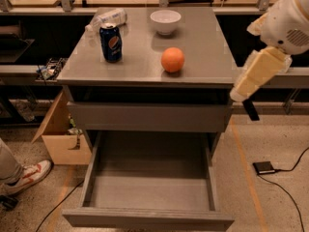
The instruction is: Place orange into middle drawer
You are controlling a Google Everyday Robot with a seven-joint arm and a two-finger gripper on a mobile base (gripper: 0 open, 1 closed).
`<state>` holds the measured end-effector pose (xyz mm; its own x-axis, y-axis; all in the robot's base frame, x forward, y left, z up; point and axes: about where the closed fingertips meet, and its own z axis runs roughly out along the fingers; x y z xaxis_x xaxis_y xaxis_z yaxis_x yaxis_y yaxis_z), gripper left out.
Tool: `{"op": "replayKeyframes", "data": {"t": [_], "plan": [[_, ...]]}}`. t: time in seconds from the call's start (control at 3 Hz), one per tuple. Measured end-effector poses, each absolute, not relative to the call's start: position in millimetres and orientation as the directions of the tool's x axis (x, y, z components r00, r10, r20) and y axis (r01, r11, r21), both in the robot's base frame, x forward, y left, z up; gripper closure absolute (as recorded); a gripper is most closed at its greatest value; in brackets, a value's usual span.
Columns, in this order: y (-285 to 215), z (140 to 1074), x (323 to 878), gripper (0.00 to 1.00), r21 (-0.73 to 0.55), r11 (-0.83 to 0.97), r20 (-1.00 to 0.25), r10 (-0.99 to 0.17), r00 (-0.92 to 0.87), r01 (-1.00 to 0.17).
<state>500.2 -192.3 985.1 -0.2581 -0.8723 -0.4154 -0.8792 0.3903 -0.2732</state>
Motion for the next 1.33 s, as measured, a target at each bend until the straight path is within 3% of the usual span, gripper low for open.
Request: {"op": "replayKeyframes", "data": {"t": [0.67, 1.33], "plan": [[-145, 959, 606, 0.0, -0.151, 0.604, -0.62, -0.675, -0.401, -0.783], [-91, 925, 667, 0.0, -0.107, 0.722, -0.61, -0.59, -0.528, -0.683]]}}
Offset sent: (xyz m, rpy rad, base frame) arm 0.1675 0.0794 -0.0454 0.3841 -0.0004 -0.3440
